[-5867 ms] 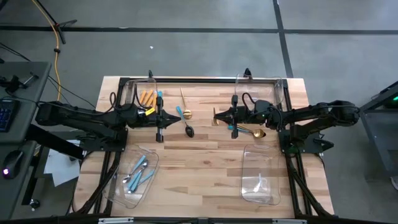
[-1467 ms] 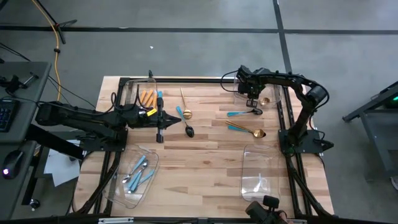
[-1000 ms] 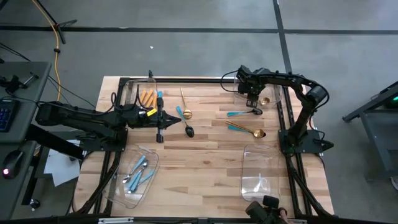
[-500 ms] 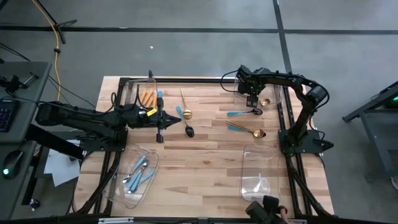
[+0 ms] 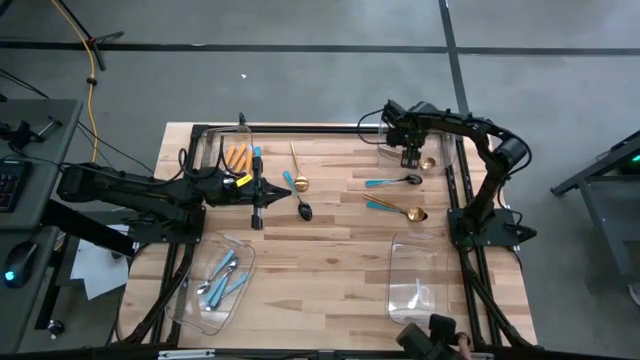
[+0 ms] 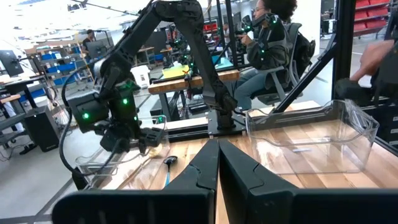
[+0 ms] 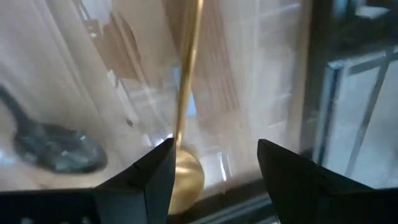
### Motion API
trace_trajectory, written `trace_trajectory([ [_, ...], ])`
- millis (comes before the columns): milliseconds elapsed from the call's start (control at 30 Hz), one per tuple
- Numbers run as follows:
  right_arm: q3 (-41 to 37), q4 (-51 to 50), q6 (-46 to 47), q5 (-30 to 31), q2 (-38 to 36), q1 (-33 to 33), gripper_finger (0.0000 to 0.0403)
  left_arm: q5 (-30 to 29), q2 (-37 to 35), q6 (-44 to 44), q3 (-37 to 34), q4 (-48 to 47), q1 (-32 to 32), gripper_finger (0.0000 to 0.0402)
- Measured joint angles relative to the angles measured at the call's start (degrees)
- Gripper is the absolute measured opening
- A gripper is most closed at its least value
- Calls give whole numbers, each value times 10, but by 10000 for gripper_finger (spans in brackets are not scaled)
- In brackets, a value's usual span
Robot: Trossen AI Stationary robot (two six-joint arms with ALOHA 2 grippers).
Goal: Sort silverware by color (type)
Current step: Put the gold spoon into the top right transparent bin
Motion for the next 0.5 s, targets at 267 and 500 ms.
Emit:
trace_trajectory([
  [267,76,-47,31,-29,-85,2,211,0,0,0,0,0,0,3],
  [500,94,29,59,-167,-228,2,211,0,0,0,0,0,0,3],
])
